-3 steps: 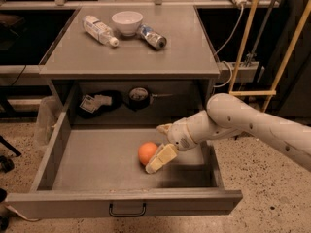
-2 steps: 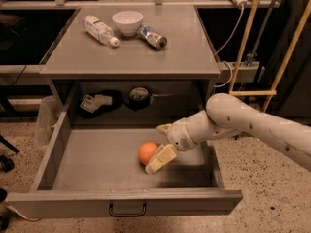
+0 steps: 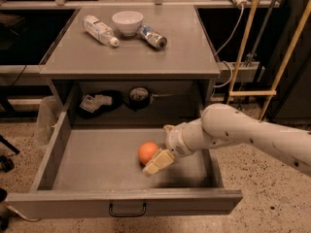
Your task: Pick orange from top drawer and place on counter
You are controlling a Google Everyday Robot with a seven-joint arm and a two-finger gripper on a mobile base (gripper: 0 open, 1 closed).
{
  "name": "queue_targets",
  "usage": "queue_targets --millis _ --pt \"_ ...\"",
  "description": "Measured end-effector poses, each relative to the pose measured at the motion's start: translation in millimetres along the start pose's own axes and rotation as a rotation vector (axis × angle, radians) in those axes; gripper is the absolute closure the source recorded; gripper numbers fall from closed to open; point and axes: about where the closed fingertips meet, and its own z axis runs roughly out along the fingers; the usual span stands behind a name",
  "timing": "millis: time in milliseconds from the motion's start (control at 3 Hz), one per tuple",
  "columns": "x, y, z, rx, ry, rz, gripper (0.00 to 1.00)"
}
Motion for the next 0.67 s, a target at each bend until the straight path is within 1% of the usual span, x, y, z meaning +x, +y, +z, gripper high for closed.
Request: queue_targets --millis 333,667 --pt "-5 -13 2 0.065 -0.025 0.011 0.0" --pt "-4 9 11 0.016 -0.005 -0.023 0.0"
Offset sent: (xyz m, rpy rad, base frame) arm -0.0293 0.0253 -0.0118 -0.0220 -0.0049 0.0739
